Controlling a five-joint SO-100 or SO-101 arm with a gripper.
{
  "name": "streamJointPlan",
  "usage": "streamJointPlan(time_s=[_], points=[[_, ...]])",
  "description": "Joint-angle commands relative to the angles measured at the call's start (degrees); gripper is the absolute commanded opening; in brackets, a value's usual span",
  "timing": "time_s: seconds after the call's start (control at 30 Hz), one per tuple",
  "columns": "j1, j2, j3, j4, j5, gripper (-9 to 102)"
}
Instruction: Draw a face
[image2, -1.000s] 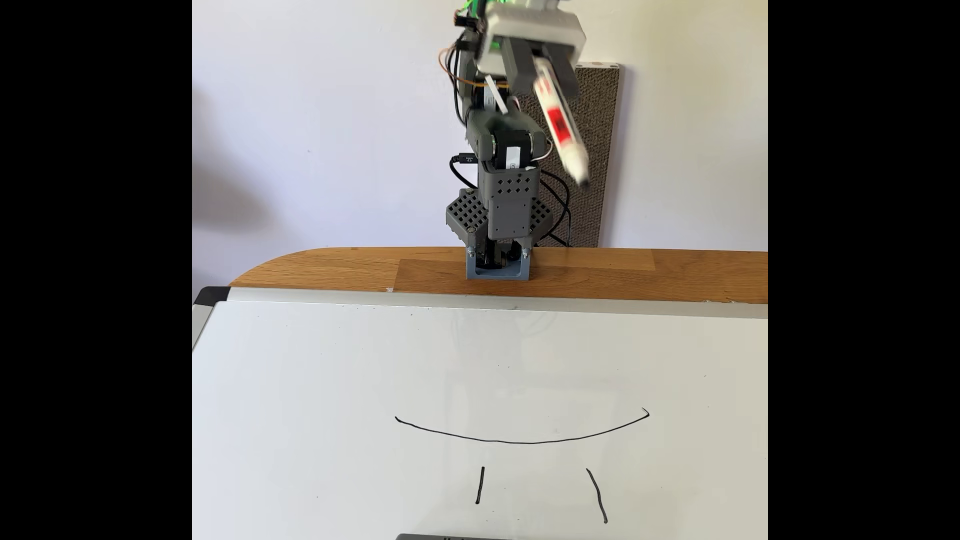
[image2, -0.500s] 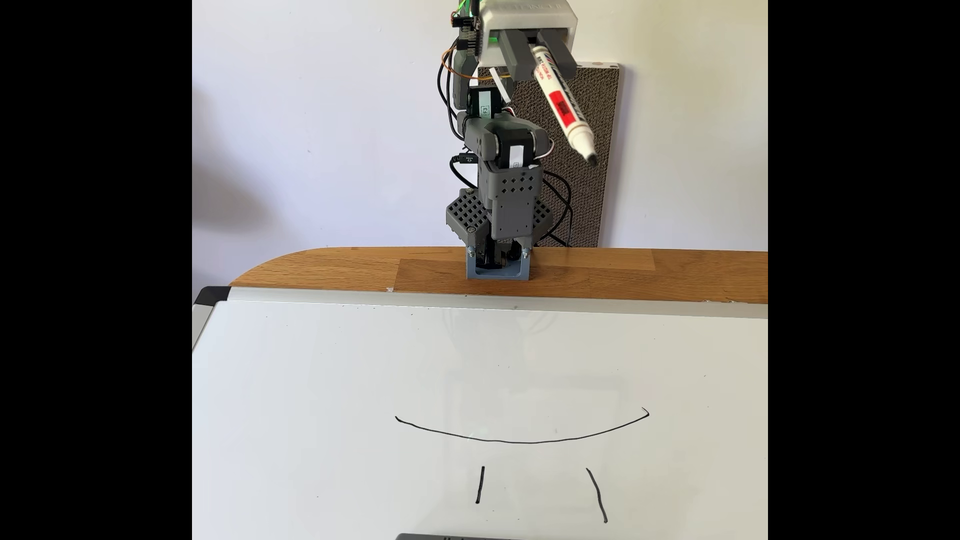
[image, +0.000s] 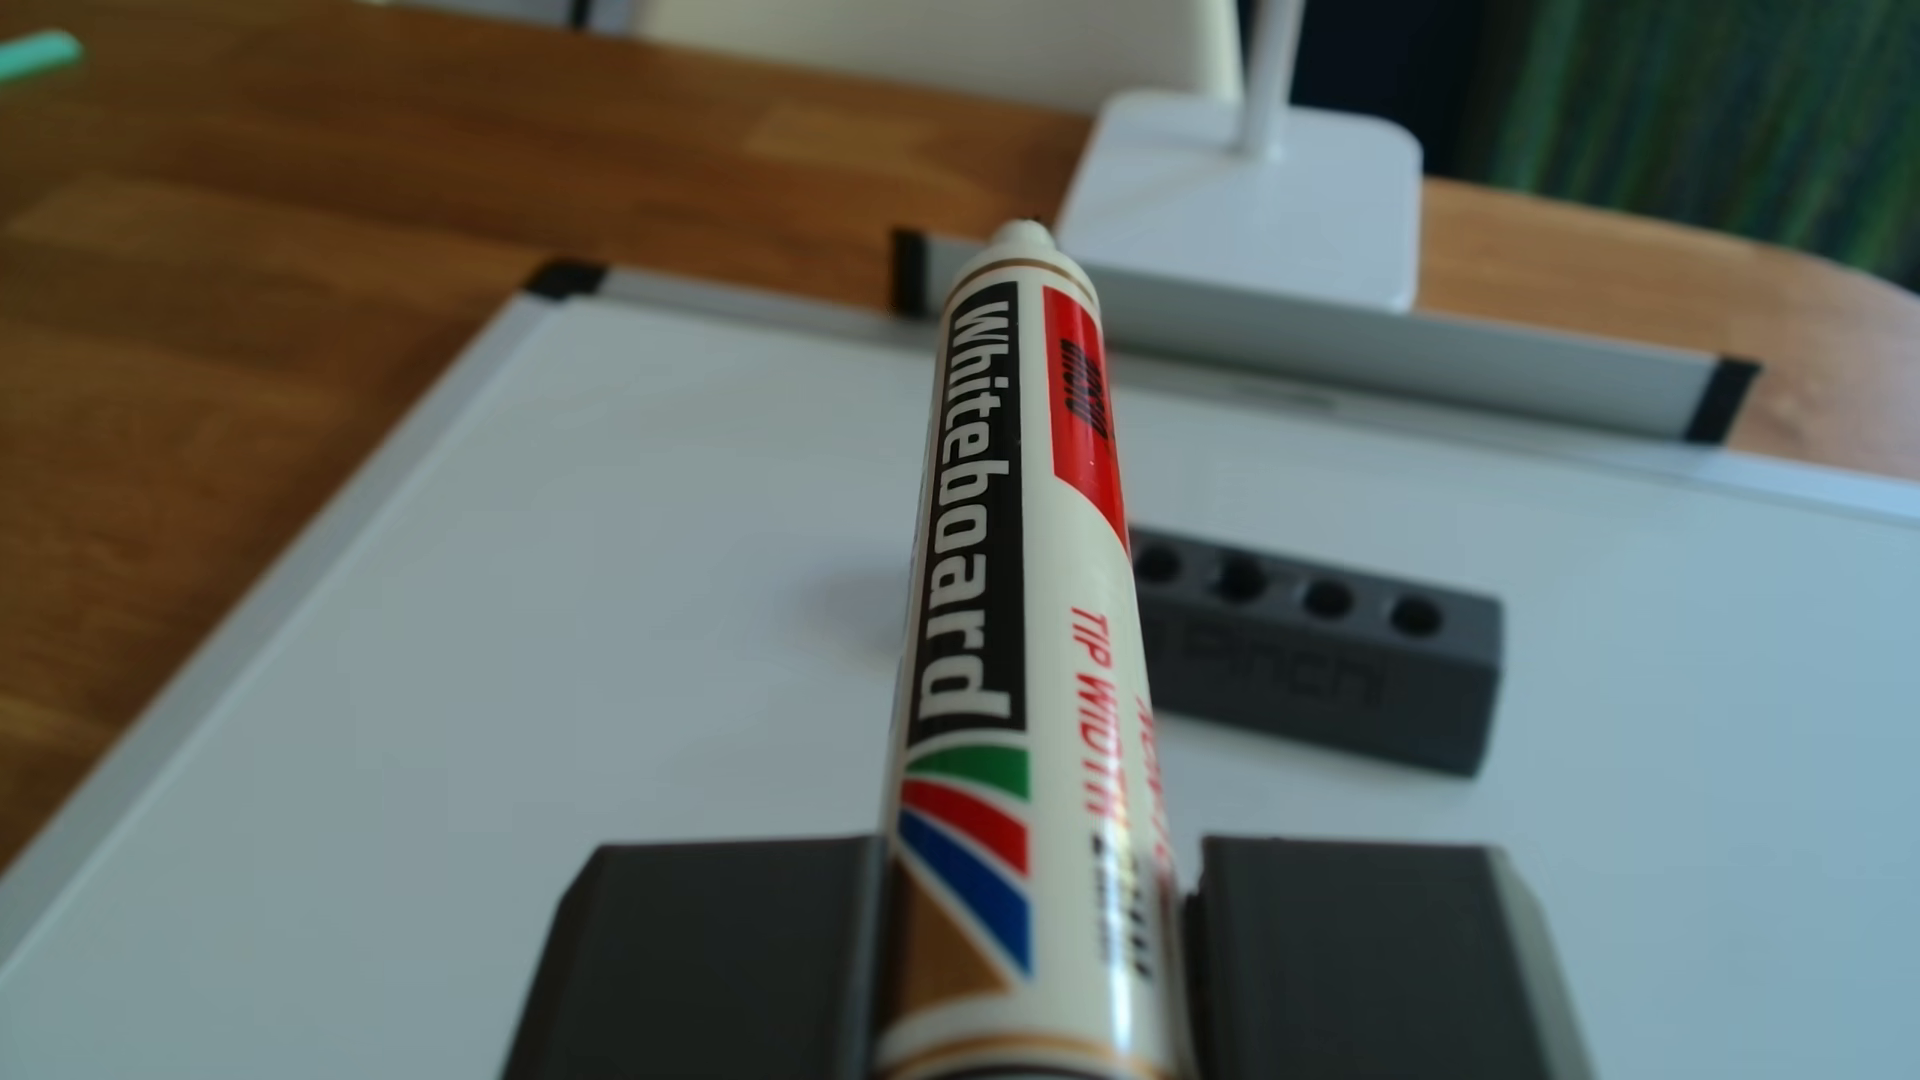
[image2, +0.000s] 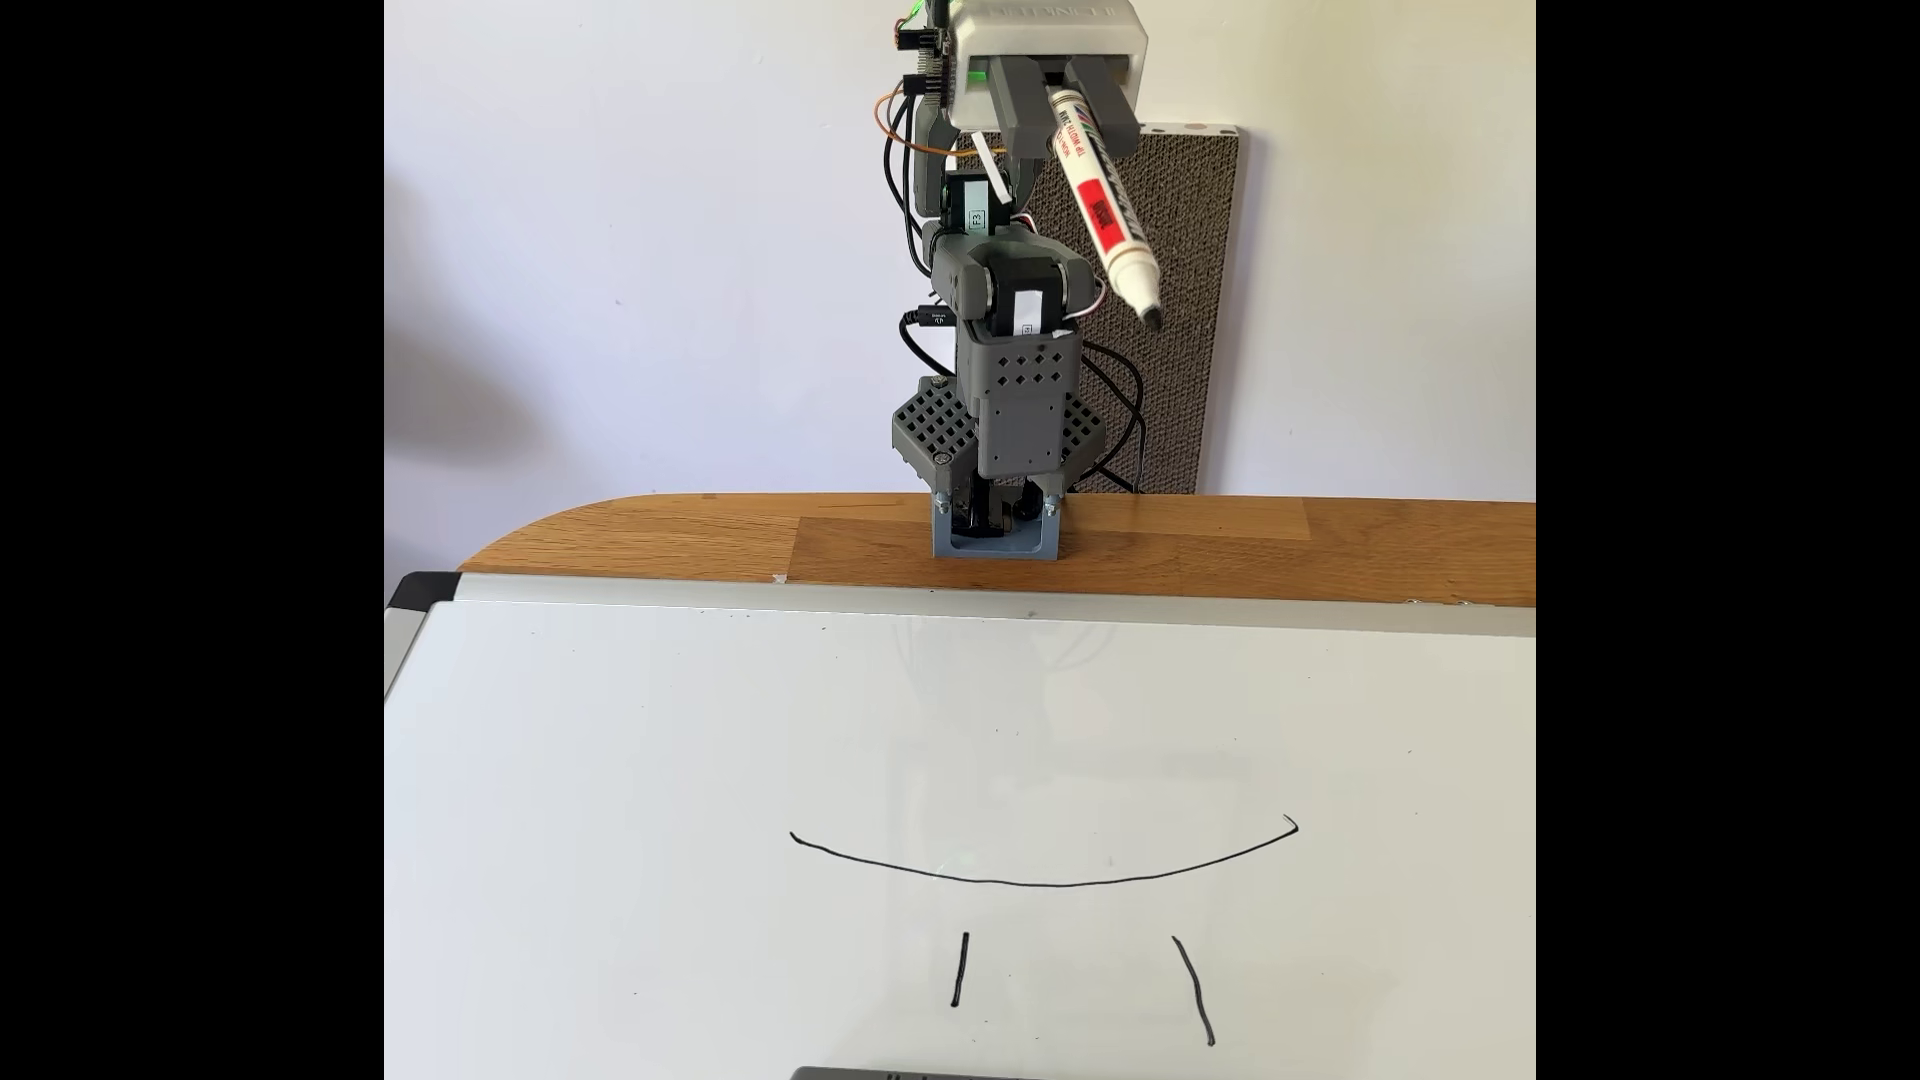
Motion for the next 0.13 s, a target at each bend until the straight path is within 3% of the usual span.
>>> streamJointPlan(time_s=[0.0, 0.1], points=[[0.4, 4.7, -2.0, 0.0, 0.4, -1], [0.0, 4.7, -2.0, 0.0, 0.3, -1]])
